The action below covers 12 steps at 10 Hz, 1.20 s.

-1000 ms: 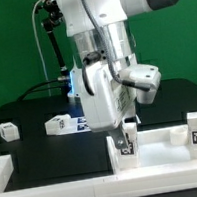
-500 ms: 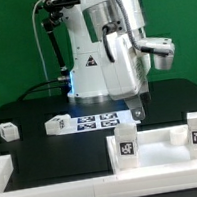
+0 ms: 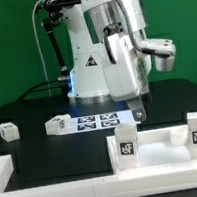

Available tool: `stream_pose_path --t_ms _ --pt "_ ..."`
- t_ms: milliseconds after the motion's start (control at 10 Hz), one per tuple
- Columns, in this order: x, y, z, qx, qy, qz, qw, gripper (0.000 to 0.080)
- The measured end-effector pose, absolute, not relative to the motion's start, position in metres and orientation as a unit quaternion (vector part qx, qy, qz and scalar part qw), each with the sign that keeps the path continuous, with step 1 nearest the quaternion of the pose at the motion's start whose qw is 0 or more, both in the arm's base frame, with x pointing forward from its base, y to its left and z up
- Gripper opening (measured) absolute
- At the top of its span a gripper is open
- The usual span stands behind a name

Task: Assemble square table

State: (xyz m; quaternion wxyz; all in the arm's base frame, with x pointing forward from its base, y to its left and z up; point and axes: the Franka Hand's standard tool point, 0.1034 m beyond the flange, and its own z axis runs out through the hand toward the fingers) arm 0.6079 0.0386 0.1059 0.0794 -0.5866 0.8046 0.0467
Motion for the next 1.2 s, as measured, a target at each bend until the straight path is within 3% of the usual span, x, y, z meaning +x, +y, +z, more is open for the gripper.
stream_pose_path --t_ms 400,500,900,1200 --pt "0.533 0.065 0.085 -0.609 0.788 0.071 0.045 0.0649" --pt "0.527 0.067 0.082 -0.61 0.787 0.09 0.033 0.0649" --pt "0.528 0.069 0.081 -0.611 0.786 0.087 0.034 0.0649" --pt "0.495 0.072 0.059 -0.638 0.768 0.044 0.033 0.0649"
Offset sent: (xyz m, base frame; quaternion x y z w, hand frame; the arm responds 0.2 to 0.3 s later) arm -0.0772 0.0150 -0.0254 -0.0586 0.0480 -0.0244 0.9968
